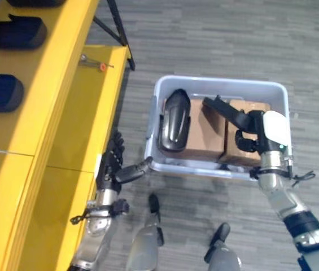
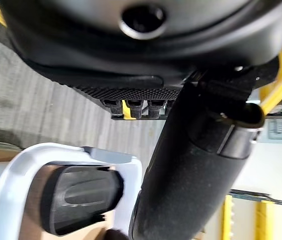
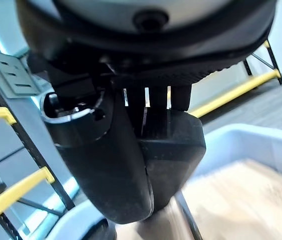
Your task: Move parts from the plastic box to the shelf.
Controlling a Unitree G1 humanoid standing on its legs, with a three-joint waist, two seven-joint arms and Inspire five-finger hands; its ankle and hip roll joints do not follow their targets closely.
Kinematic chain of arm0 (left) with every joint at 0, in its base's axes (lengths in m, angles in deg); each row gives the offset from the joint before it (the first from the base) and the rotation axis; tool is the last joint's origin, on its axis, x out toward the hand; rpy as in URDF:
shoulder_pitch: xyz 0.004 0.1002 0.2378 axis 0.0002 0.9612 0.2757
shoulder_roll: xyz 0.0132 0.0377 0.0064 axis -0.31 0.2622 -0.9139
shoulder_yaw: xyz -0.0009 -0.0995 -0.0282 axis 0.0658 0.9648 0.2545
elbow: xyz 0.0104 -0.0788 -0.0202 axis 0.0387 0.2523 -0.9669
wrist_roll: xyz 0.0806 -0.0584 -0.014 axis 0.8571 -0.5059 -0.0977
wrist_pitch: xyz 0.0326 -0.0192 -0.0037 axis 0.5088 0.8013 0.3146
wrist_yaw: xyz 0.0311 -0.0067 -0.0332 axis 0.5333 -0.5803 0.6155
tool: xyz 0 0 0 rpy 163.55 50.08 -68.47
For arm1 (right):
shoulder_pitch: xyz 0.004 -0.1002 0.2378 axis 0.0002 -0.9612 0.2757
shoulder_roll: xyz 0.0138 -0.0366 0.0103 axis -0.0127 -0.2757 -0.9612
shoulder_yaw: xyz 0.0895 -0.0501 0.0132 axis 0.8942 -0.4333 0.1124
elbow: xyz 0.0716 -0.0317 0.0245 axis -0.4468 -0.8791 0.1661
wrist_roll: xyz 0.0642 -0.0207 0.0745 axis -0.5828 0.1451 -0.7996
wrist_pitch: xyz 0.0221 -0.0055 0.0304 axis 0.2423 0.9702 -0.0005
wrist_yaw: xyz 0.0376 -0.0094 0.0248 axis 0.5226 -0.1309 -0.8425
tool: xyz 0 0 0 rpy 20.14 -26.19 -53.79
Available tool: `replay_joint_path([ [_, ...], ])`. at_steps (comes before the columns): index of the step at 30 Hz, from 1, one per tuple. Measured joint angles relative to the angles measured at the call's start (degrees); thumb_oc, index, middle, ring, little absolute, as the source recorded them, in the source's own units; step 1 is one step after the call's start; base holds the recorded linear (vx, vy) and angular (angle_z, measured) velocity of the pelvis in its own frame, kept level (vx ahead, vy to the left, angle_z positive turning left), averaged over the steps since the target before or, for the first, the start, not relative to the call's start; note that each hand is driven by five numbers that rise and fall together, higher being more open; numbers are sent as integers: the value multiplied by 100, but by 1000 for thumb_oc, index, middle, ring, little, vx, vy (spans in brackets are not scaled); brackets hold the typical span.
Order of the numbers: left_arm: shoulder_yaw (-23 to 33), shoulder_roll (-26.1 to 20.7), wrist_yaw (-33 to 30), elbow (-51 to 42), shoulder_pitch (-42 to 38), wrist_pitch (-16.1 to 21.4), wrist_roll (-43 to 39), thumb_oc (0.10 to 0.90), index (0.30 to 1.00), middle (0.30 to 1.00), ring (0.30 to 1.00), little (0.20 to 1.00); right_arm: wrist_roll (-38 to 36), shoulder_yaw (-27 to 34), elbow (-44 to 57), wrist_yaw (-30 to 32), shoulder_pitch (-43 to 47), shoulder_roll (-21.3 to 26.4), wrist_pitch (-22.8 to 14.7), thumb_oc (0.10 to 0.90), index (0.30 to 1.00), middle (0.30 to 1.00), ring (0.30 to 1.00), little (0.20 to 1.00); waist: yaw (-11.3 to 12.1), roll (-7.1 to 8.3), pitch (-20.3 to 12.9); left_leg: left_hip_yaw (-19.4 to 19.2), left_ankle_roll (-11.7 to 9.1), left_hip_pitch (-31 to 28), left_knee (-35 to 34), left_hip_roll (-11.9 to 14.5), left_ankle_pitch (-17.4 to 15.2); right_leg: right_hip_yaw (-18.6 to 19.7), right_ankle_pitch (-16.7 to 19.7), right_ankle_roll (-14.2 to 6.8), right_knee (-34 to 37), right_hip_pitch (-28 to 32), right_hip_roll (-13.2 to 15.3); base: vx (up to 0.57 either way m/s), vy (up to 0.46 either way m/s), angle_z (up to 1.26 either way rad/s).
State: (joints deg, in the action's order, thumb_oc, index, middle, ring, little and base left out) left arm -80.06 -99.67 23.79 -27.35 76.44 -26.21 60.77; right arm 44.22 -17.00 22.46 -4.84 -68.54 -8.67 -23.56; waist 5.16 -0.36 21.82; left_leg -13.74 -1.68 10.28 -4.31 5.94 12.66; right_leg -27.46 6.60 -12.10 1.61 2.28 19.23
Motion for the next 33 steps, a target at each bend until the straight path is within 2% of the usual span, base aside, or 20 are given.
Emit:
replay_joint_path([
  [2, 61, 0, 7, 2, 55, -1, 1, 900, 1000, 1000, 1000, 1000, 109, 18, 147, -14, -113, 22, 4, 400, 300, 300, 300, 300, -11, 44, -69, -6, 1, -152, -13, -19, -1, -13, 0, -5, 29, 153, 14, 37, 27, 1],
  [4, 94, 0, 9, 7, 126, -1, 2, 900, 1000, 1000, 1000, 1000, 112, 34, 336, -14, -264, 17, -31, 400, 300, 300, 300, 300, -31, 103, -356, -15, -23, -157, -17, -25, -47, -10, -14, -18, 40, 155, 21, 48, 65, -2],
  [6, 102, 11, 12, 39, 130, -2, 3, 900, 1000, 1000, 1000, 1000, 115, 39, 539, -24, -317, 8, -31, 400, 300, 300, 300, 300, -60, 110, -432, -25, -15, -275, -18, -47, -64, -7, -14, -20, 35, 265, 41, 70, 115, -4],
  [8, 101, 17, 34, 69, 184, -3, 5, 900, 1000, 1000, 1000, 1000, 232, 42, 666, -40, -462, -1, -83, 400, 300, 300, 300, 300, -60, 162, -654, -53, -18, -348, -18, -86, -102, 14, -33, -30, 34, 318, 87, 71, 136, -4],
  [9, 126, 16, 118, 72, 288, -5, 10, 900, 1000, 1000, 1000, 1000, 275, 45, 696, -131, -561, -17, -86, 400, 300, 300, 300, 300, -60, 214, -815, -76, -2, -398, -18, -140, -129, 16, -32, -32, 29, 364, 143, 55, 117, 2],
  [12, 147, 17, 168, 157, 359, -12, 22, 900, 1000, 1000, 1000, 1000, 283, 85, 841, -290, -746, -70, -85, 400, 300, 300, 300, 300, -49, 310, -962, -127, 15, -555, -21, -262, -202, 8, -44, -44, 12, 495, 282, 67, 175, 2],
  [16, 166, 28, 230, 372, 386, -118, 55, 900, 1000, 1000, 1000, 1000, 316, 131, 1128, -409, -1107, -226, -174, 400, 300, 300, 300, 300, -112, 454, -1157, -106, 152, -741, -49, -510, -302, 7, -24, -26, -304, 612, 609, 7, 178, 15],
  [19, 191, 26, 217, 459, 390, -123, 67, 900, 1000, 1000, 1000, 1000, 319, 131, 1129, -596, -1197, -331, -190, 400, 300, 300, 300, 300, -151, 503, -1213, -12, 202, -745, -50, -605, -338, 65, 188, 170, -789, 407, 769, -30, 195, 18],
  [21, 194, 26, 218, 511, 389, -125, 67, 900, 1000, 1000, 1000, 1000, 320, 131, 1132, -648, -1196, -399, -192, 400, 300, 300, 300, 300, -178, 496, -1218, -12, 231, -750, -54, -635, -358, 107, 325, 191, -958, 324, 860, -22, 106, 3],
  [23, 227, 0, 215, 535, 420, -129, 71, 900, 1000, 1000, 1000, 1000, 322, 81, 1132, -722, -1169, -448, -207, 400, 300, 300, 300, 300, -139, 486, -1221, -55, 307, -761, -54, -673, -402, 254, 576, 204, -1286, -4, 961, -47, 57, -28],
  [24, 287, -12, 207, 547, 446, -143, 70, 900, 1000, 1000, 1000, 1000, 322, 22, 1132, -776, -1177, -449, -248, 400, 300, 300, 300, 300, -128, 479, -1220, -133, 393, -801, -55, -648, -406, 432, 595, 145, -1486, -185, 977, -84, 65, -44],
  [25, 342, 71, 194, 578, 452, -148, 70, 900, 1000, 1000, 1000, 1000, 323, -48, 1129, -839, -1134, -438, -296, 400, 300, 300, 300, 300, -152, 429, -1192, -133, 585, -840, -37, -594, -316, 806, 102, 7, -1943, -434, 780, -74, 26, -28],
  [26, 505, 78, 144, 728, 396, -154, 69, 900, 1000, 1000, 1000, 1000, 321, -180, 1133, -865, -1137, -476, -426, 400, 300, 300, 300, 300, -312, 338, -1148, -93, 596, -851, -38, -415, -303, 1778, -856, 122, -2584, -845, -177, -57, -1, 4],
  [27, 501, 145, 122, 812, 525, -213, 90, 900, 1000, 1000, 1000, 1000, 321, -277, 1219, -921, -1261, -368, -503, 400, 300, 300, 300, 300, -514, 325, -1194, -117, 504, -808, -62, -464, -357, 2084, -1397, 890, -2097, -976, -1282, -77, -86, 10],
  [28, 456, 265, 130, 813, 588, -205, 144, 900, 1000, 1000, 1000, 1000, 313, -252, 1238, -920, -1263, -381, -478, 400, 300, 300, 300, 300, -506, 261, -1215, -152, 232, -652, 61, -522, -831, 2038, -1394, 857, -1858, -991, -1374, -90, -162, 23],
  [29, 476, 350, 123, 814, 591, -209, 205, 900, 1000, 1000, 1000, 1000, 316, -256, 1273, -920, -1268, -357, -484, 400, 300, 300, 300, 300, -522, 209, -1187, -94, 271, -512, 219, -467, -900, 2047, -1405, 831, -1926, -1038, -1435, -59, -207, 9],
  [30, 528, 464, 126, 772, 641, -234, 231, 900, 1000, 1000, 1000, 1000, 316, -324, 1312, -925, -1282, -315, -463, 400, 300, 300, 300, 300, -507, 134, -1185, 134, 95, -472, 240, -352, -547, 2343, -1529, 954, -2094, -1081, -1693, -17, -180, 25],
  [31, 547, 527, 137, 687, 755, -239, 233, 900, 1000, 1000, 1000, 1000, 323, -423, 1341, -961, -1291, -255, -474, 400, 300, 300, 300, 300, -489, 165, -1186, 168, 130, -481, 266, -333, -364, 2586, -1446, 1199, -2062, -998, -1849, 5, -92, 32],
  [33, 511, 566, 256, 638, 896, -240, 239, 900, 1000, 1000, 1000, 1000, 326, -506, 1344, -1040, -1287, -119, -529, 400, 300, 300, 300, 300, -426, 219, -1189, 163, -101, -547, 213, -364, -646, 2401, -1430, 1189, -1827, -940, -1722, -19, -101, 34],
])
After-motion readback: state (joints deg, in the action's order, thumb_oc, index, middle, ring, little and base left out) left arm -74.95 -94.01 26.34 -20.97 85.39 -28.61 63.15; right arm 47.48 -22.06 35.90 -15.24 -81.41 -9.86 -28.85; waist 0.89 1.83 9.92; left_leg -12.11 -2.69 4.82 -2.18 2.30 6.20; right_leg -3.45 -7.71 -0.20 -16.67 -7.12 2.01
